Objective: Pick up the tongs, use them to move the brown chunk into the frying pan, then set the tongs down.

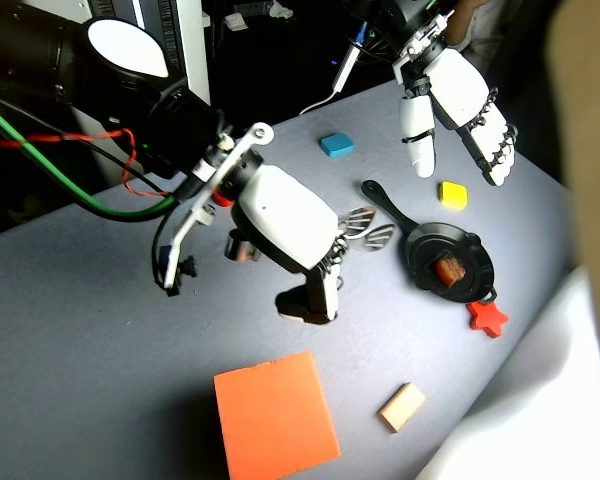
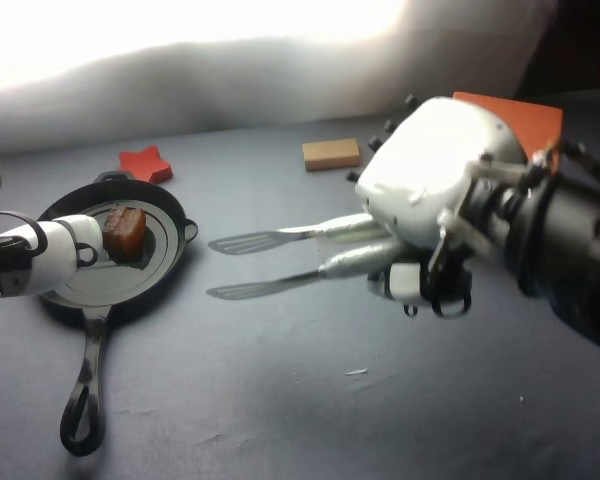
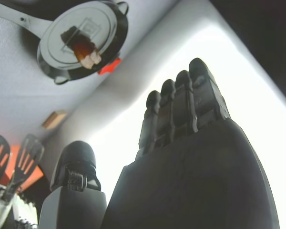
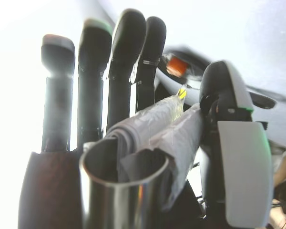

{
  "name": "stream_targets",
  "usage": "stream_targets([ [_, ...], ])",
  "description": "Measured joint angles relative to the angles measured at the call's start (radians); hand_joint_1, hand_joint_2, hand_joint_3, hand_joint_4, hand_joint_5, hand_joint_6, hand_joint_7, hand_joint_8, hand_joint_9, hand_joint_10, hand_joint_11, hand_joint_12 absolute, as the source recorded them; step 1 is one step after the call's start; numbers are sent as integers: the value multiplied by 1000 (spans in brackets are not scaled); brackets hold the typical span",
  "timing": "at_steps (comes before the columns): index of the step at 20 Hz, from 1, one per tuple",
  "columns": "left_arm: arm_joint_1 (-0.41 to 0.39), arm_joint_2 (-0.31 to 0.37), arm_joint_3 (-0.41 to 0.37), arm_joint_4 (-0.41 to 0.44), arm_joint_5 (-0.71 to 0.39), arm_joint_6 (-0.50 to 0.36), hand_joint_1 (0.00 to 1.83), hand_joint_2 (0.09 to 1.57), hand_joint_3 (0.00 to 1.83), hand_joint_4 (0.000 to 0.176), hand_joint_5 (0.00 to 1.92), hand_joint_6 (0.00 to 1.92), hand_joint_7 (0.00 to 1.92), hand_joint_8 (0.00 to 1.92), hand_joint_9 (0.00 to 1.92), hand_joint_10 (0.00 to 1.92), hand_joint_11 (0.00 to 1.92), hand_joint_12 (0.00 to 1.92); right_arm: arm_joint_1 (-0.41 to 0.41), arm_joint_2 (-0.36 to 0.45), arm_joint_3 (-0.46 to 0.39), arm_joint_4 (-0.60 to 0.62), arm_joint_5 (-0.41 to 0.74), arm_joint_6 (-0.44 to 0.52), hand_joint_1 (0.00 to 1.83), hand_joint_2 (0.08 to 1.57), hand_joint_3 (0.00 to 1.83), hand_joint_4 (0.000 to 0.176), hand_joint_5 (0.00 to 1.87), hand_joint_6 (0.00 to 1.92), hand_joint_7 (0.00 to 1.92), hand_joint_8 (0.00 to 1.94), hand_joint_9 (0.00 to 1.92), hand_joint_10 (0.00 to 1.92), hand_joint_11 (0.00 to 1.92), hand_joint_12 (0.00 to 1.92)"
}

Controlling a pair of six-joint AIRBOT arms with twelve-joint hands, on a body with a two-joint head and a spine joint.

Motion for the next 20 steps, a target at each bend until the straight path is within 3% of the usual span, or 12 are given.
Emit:
stream_targets([
  [5,0,0,0,0,-2,0,37,1265,0,1,86,4,76,2,40,3,0,199,-128,-10,-7,-55,-85,119,474,1289,2,0,923,636,994,1059,939,1531,743,1897],
  [8,0,0,0,0,-2,0,8,1270,0,0,60,2,62,2,34,2,0,172,-136,-21,6,-70,-104,171,486,1290,1,0,912,672,992,1092,939,1508,738,1864],
  [16,0,0,-2,0,-3,0,1,1274,0,0,67,3,78,2,49,5,0,221,-145,-77,19,-121,-107,175,435,1318,0,0,901,697,1000,1031,947,1467,740,1855],
  [18,0,0,-2,0,-5,0,14,1274,0,0,76,5,79,1,51,5,0,215,-153,-79,19,-126,-106,171,536,1256,0,0,899,637,992,937,896,1351,725,1786],
  [20,0,0,-2,0,-5,0,9,1279,2,0,69,1,75,0,49,3,0,205,-169,-79,19,-135,-103,167,497,1251,0,0,742,519,860,560,748,959,514,1581],
])
